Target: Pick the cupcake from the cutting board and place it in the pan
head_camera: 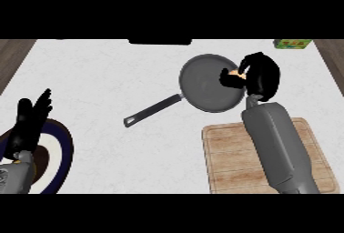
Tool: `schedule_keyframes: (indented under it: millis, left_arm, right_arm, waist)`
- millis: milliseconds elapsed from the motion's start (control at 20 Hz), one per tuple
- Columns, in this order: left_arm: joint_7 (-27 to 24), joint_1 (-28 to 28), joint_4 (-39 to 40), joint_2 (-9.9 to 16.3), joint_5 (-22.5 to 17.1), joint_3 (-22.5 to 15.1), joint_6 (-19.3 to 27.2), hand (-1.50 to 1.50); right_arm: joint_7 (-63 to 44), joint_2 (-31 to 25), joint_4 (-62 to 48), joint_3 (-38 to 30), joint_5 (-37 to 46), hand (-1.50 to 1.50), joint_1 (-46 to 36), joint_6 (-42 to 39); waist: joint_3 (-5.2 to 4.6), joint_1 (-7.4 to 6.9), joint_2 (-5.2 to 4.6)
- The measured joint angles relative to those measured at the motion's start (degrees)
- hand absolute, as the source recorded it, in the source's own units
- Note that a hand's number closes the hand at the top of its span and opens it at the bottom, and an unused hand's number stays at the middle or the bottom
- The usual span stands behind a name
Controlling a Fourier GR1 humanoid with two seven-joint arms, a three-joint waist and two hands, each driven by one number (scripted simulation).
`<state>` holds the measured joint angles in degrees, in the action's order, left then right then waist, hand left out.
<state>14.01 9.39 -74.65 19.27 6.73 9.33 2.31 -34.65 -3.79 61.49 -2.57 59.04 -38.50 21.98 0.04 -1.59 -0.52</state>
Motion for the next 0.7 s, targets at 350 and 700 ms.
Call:
schedule_keyframes:
  millis: [350,700]
  left_arm:
    - [-0.63,0.75,0.38,-0.32,0.13,-0.23,-0.63,0.0]
    - [-0.45,2.44,0.85,-0.97,0.8,-1.07,-0.59,0.0]
  right_arm:
    - [9.52,0.67,-23.21,-6.46,-4.46,1.5,-9.69,8.98]
    - [20.19,1.17,-34.48,-14.0,-12.58,-1.5,-14.02,13.54]
  waist:
    - [0.04,-0.99,-0.52]
    - [0.15,-2.3,-1.25]
